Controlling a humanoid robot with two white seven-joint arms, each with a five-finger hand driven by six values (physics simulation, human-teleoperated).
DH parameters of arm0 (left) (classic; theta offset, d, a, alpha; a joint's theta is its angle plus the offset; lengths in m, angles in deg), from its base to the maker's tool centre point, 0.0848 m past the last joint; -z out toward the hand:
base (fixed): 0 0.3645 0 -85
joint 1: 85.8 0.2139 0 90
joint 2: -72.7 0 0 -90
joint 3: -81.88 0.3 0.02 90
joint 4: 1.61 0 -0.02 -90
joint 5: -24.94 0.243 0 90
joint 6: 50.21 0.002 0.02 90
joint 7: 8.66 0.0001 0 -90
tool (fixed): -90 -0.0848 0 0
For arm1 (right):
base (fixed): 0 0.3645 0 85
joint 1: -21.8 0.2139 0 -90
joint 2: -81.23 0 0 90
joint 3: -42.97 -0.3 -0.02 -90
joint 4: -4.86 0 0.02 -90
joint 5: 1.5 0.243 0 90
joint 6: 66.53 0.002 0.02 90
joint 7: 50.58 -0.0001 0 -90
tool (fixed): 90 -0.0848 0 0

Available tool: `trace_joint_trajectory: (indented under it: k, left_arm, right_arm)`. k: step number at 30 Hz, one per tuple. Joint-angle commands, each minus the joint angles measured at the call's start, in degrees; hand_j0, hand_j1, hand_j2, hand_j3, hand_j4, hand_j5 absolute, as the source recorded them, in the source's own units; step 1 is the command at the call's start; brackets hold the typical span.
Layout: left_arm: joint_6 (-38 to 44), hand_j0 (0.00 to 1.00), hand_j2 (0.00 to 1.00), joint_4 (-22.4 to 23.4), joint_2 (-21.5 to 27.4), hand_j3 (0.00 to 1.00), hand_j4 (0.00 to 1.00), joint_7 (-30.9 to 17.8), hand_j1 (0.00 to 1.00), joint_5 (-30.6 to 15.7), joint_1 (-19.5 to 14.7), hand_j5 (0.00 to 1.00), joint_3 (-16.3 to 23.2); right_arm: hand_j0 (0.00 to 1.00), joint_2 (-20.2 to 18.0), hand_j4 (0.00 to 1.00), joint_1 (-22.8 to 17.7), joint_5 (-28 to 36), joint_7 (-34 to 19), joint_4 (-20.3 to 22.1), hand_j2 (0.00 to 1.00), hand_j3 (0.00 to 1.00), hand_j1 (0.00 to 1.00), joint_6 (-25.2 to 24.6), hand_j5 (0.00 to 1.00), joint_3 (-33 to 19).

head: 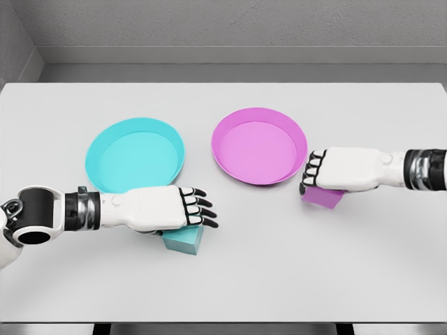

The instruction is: Place the blocks in the corresponding plates according to their colors

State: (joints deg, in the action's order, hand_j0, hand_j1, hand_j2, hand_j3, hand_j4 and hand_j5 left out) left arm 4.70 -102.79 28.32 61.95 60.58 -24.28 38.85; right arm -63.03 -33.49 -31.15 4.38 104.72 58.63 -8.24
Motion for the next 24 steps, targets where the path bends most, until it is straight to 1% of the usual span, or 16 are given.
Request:
trace_joint_trajectory:
  k: [1,3,4,5,7,8,9,10,12,15,21,23,24]
  left_arm:
    - [0.1,0.78,0.78,-0.2,0.1,0.78,0.78,0.1,0.78,-0.4,0.0,0.78,0.0]
    - [0.1,0.74,0.74,-0.2,0.1,0.74,0.74,0.1,0.74,-0.4,0.0,0.74,0.0]
    - [0.1,0.73,0.73,-0.2,0.1,0.73,0.73,0.1,0.73,-0.4,-0.1,0.73,0.0]
    - [0.1,0.7,0.7,-0.2,0.1,0.7,0.7,0.1,0.7,-0.4,-0.1,0.7,0.0]
    - [0.1,0.68,0.68,-0.2,0.1,0.68,0.68,0.2,0.68,-0.4,0.0,0.68,0.0]
    - [0.1,0.67,0.67,-0.2,0.1,0.67,0.67,0.2,0.67,-0.4,0.0,0.67,0.3]
    - [0.1,0.64,0.64,-0.2,0.1,0.64,0.64,0.2,0.64,-0.3,-0.1,0.64,0.5]
    - [0.1,0.61,0.61,-0.2,0.1,0.61,0.61,0.2,0.61,-0.4,0.0,0.61,0.5]
    - [0.1,0.6,0.6,-0.2,0.1,0.6,0.6,0.2,0.6,-0.4,0.0,0.6,0.5]
    - [0.1,0.54,0.54,-0.2,0.3,0.54,0.54,0.4,0.54,-0.4,-0.1,0.54,0.5]
    - [0.1,0.54,0.54,-0.2,1.0,0.54,0.54,0.4,0.54,-0.8,-1.5,0.54,0.3]
    - [0.1,0.45,0.45,-0.2,1.4,0.45,0.45,0.4,0.45,-0.8,-1.7,0.45,0.2]
    - [0.1,0.43,0.43,-0.2,1.4,0.43,0.43,0.5,0.43,-0.8,-1.7,0.43,0.2]
  right_arm:
    - [0.56,-0.1,0.56,0.3,0.4,0.0,0.1,0.56,0.56,0.56,-0.2,0.56,-0.7]
    - [0.56,0.0,0.56,0.9,0.6,0.0,0.1,0.56,0.56,0.56,-0.2,0.56,-1.4]
    - [0.56,0.0,0.56,0.9,0.6,0.0,0.1,0.56,0.56,0.56,-0.2,0.56,-1.9]
    - [0.56,0.2,0.56,1.0,0.6,0.0,0.0,0.56,0.56,0.56,-0.2,0.56,-2.0]
    - [0.57,0.2,0.57,1.1,0.6,0.0,0.0,0.57,0.57,0.57,-0.2,0.57,-1.9]
    - [0.57,1.1,0.57,1.1,0.6,0.0,-0.1,0.57,0.57,0.57,-0.3,0.57,-1.9]
    - [0.57,2.0,0.57,1.3,0.5,0.0,-0.2,0.57,0.57,0.57,-1.2,0.57,-1.9]
    - [0.57,2.0,0.57,1.3,0.5,0.0,-0.1,0.57,0.57,0.57,-3.2,0.57,-1.9]
    - [0.57,3.1,0.57,1.9,0.6,0.0,-0.1,0.57,0.57,0.57,-5.5,0.57,-1.8]
    - [0.57,3.8,0.57,2.4,0.6,0.0,0.0,0.57,0.57,0.57,-8.7,0.57,-1.7]
    - [0.57,5.1,0.57,3.4,0.6,0.0,0.0,0.57,0.57,0.57,-14.9,0.57,-1.3]
    - [0.56,5.5,0.56,3.8,0.6,0.0,0.0,0.56,0.56,0.56,-17.3,0.56,-1.2]
    - [0.56,5.7,0.56,3.8,0.6,0.0,0.0,0.56,0.56,0.56,-18.3,0.56,-1.2]
